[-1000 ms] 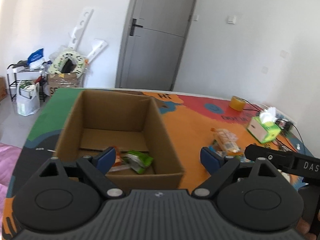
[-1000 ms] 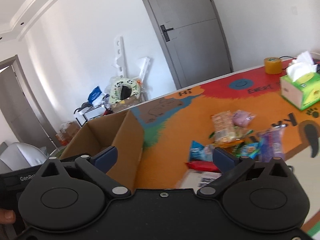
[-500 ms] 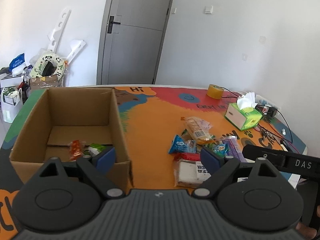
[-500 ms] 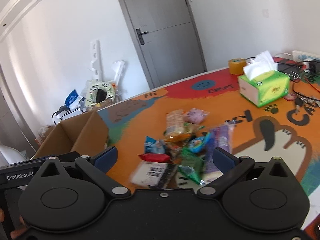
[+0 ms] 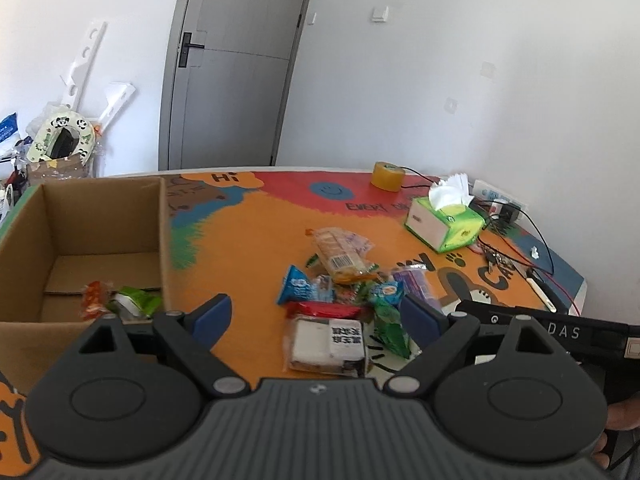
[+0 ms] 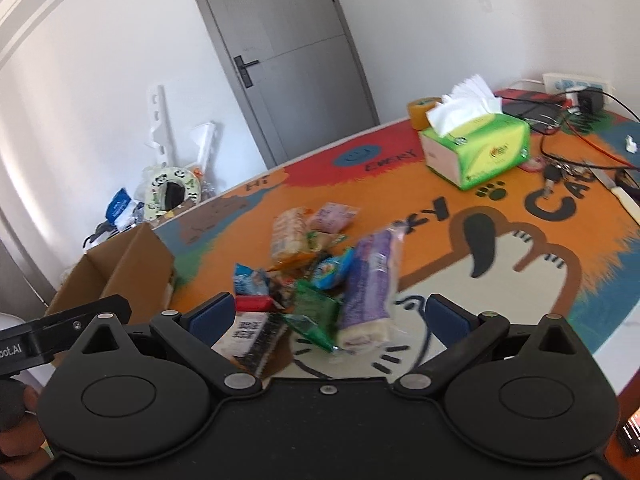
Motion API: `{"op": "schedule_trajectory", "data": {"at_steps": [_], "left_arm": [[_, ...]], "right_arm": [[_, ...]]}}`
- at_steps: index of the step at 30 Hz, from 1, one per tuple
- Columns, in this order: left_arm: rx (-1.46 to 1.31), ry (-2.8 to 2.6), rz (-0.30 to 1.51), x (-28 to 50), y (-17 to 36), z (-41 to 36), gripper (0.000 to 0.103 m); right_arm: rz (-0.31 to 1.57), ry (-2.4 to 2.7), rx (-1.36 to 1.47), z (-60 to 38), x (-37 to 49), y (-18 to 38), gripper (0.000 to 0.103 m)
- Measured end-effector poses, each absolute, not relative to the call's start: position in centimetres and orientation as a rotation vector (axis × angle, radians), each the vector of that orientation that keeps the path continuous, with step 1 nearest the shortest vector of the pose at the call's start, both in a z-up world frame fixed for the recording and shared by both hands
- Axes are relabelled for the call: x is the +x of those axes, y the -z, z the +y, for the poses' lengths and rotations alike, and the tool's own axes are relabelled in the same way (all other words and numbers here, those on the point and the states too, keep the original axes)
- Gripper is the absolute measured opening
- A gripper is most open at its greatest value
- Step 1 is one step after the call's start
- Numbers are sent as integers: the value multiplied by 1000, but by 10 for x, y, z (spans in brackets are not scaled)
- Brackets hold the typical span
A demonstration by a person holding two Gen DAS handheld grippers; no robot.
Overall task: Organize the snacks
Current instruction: 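Grasp the white bread packet with the left gripper while the right gripper grasps the purple roll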
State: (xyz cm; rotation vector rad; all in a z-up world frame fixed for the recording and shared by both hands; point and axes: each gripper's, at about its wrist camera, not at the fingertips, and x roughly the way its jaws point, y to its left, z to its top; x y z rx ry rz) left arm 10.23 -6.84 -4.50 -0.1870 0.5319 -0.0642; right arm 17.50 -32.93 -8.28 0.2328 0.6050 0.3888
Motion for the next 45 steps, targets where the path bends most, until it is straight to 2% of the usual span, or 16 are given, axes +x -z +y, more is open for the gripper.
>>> {"op": "schedule_trajectory", "data": {"at_steps": [5, 7, 24, 29, 32, 34, 36, 37, 43, 45], "left_arm": [[-181, 88, 544, 107, 53, -79, 89], [-177, 99, 550, 110, 57, -83, 88], [-188, 76, 669, 162, 107, -90, 88], [-183, 74, 698, 169, 117, -92, 88], [-181, 66, 715, 173, 121, -93, 83], [-177, 59, 714, 173, 123, -93, 78], [-170, 60, 712, 173, 123, -95, 73], [-170, 59, 711, 173, 123, -95, 67], [-183, 69, 710, 170, 120, -94, 56], [-198, 77, 713, 168, 119, -93, 55]], "right_arm": [[615, -386, 242, -337, 180, 92, 99], [628, -386, 249, -338, 182, 96, 94], [703, -359, 276, -338, 215, 124, 69], [722, -360, 279, -333, 225, 131, 65], [719, -365, 274, -329, 228, 133, 61], [719, -375, 271, -328, 229, 134, 48], [720, -394, 279, -328, 230, 135, 39], [718, -406, 287, -329, 230, 135, 35], [715, -411, 282, -337, 219, 132, 30], [720, -408, 279, -342, 215, 131, 30]]}}
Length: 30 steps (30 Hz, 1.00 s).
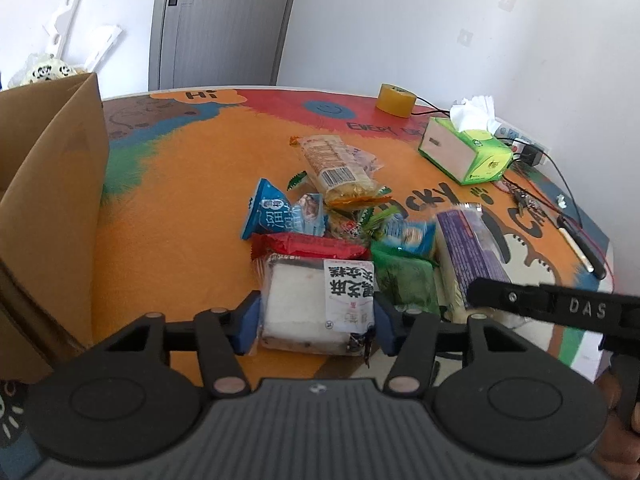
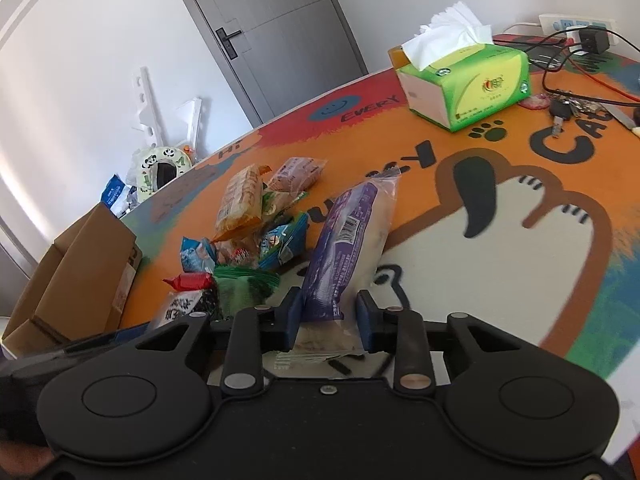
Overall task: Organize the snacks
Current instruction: 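Grasp the white bread packet with the left gripper while the right gripper grasps the purple roll, then carry the white packet and purple roll over the cardboard box with both grippers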
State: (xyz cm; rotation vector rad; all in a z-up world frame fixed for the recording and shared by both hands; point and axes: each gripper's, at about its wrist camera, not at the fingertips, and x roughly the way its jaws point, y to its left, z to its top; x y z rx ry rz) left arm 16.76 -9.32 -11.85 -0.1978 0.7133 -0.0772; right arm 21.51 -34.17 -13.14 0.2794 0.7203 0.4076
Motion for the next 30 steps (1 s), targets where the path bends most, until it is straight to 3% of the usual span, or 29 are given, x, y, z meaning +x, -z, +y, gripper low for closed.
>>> {"op": "schedule_trajectory", "data": {"at_steps": [10, 14, 22, 30], "left_arm": [[-220, 85, 700, 155, 112, -90, 54], [-231, 81, 685, 151, 108, -85, 54], [-248, 72, 674, 146, 104, -76, 54], [-252, 67, 670, 149, 106, -72, 54]], "right_arm": [[751, -395, 246, -352, 191, 127, 30], [752, -382, 245, -351, 188, 125, 35], [734, -348, 211, -336, 202, 130, 59], [718, -320, 179, -324, 213, 131, 60]]}}
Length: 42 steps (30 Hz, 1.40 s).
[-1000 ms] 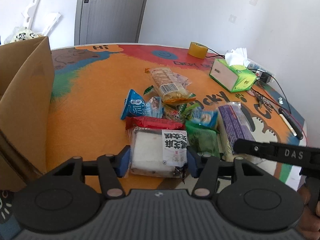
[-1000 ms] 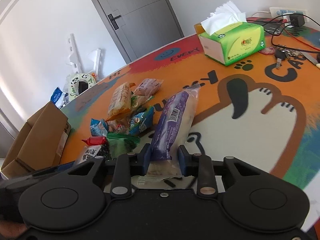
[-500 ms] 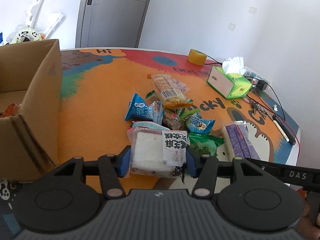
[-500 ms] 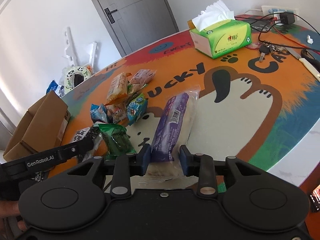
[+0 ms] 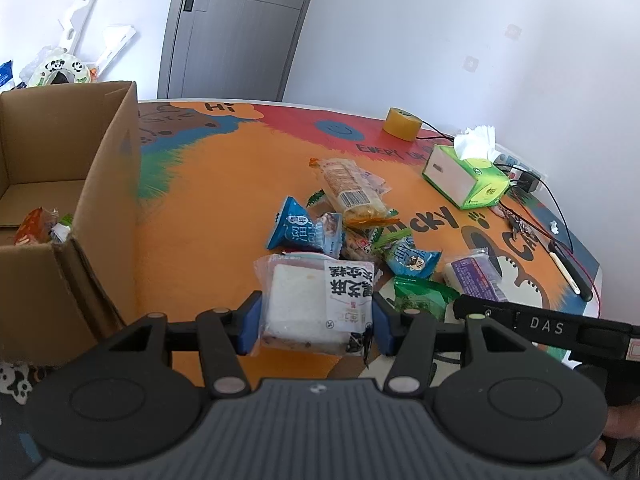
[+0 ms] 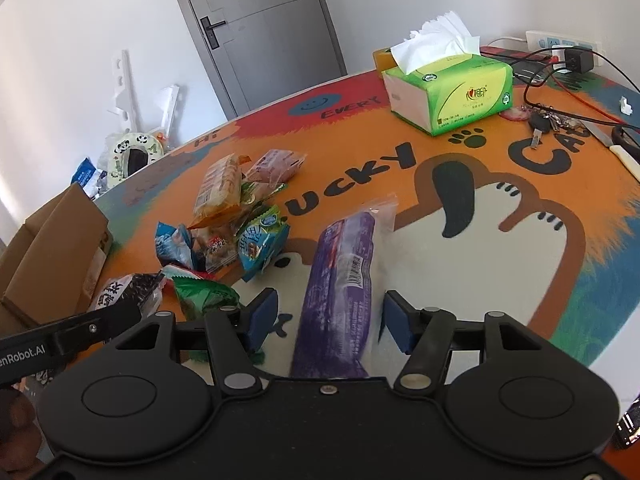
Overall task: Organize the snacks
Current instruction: 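Carry the white packet and purple roll over the cardboard box with both grippers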
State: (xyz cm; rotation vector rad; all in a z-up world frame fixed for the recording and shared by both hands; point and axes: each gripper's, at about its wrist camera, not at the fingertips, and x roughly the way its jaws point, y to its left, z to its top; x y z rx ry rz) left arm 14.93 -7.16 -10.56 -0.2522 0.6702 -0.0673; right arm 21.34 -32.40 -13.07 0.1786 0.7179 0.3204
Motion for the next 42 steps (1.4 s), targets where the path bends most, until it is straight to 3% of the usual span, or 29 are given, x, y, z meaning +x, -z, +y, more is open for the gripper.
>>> {"op": "schedule_trajectory", "data": {"at_steps": [3, 6, 9, 42], "left_arm": [[-254, 63, 674, 150, 108, -71, 54], [-261, 58, 675, 150, 107, -69, 54], [-258, 58, 661, 147, 102, -69, 54], [-270, -32, 435, 98, 24, -22, 54]], "right_arm": [[709, -313, 135, -318, 211, 132, 57], [698, -295, 95, -316, 210, 132, 37], [705, -326, 113, -320, 209, 129, 32], [511, -527, 194, -267, 175, 52, 31]]}}
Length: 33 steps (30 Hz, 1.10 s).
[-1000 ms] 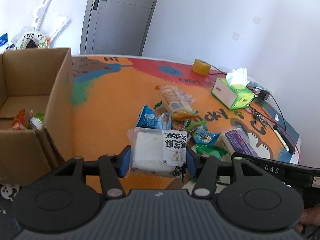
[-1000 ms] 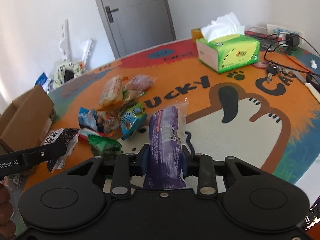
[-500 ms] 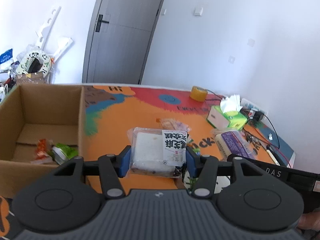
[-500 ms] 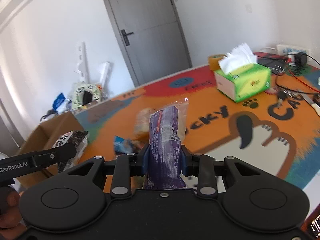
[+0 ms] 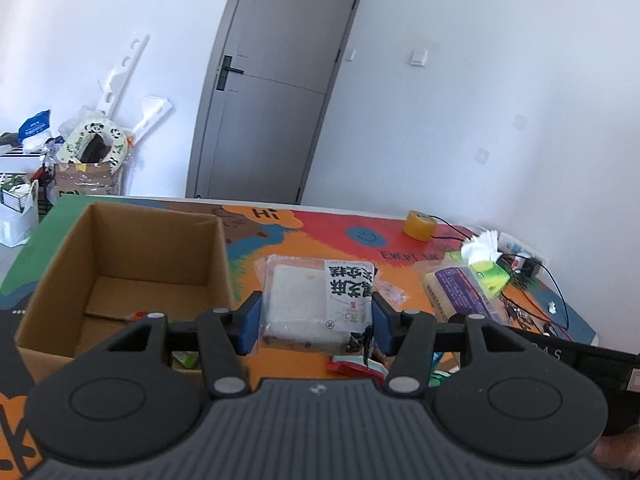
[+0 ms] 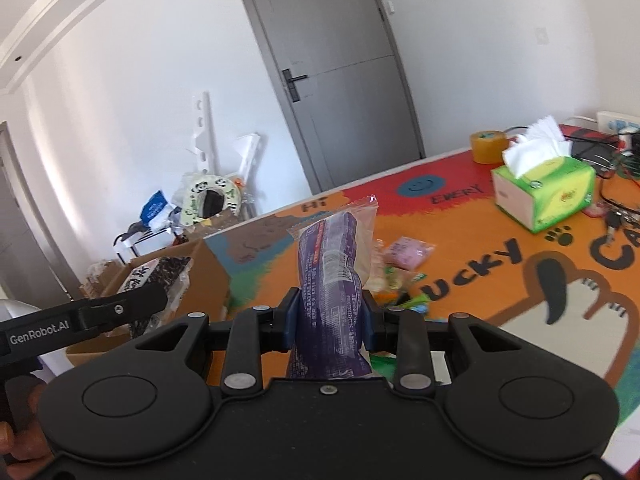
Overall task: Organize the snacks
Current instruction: 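Carry the white packet and purple roll over the cardboard box with both grippers, then open both grippers to release the packets into the box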
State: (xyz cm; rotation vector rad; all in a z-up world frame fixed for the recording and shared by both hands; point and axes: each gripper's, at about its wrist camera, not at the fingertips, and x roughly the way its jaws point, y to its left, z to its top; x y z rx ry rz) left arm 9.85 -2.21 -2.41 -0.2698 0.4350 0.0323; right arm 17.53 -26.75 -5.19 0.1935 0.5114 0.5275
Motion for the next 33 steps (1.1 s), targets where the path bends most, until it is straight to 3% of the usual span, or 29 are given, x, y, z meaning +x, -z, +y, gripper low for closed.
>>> {"op": "schedule_trajectory", "data": {"at_steps": [33], "left_arm": [[-394, -261, 440, 96, 37, 94, 57]], "right_arm": [[525, -756, 118, -133, 188, 40, 31]]}}
